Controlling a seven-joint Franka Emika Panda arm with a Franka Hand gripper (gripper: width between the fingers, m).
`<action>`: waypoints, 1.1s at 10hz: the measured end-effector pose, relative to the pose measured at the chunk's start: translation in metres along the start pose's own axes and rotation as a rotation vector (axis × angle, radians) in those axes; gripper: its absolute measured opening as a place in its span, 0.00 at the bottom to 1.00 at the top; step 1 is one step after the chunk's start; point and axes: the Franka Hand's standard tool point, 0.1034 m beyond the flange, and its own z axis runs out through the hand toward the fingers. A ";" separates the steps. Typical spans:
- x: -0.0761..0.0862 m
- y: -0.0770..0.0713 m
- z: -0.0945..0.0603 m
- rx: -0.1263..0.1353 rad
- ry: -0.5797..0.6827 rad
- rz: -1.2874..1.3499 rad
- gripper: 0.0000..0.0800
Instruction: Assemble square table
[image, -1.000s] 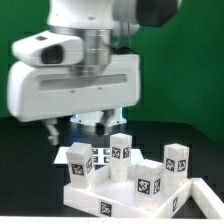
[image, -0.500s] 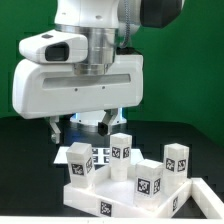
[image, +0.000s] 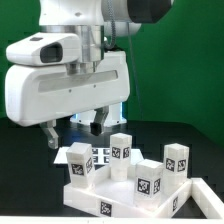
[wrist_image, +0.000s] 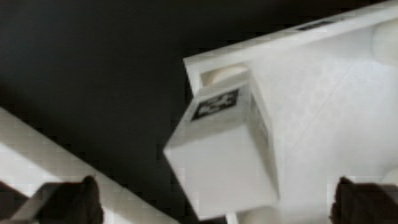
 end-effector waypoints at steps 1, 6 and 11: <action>0.000 -0.001 0.005 0.004 -0.008 0.015 0.81; 0.013 -0.015 0.021 -0.001 -0.024 0.106 0.81; 0.008 -0.012 0.022 0.002 -0.030 0.116 0.36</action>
Offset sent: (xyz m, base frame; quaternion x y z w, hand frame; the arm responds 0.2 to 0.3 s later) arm 0.0013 0.0206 -0.0181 -0.0020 0.0223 0.0316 0.9992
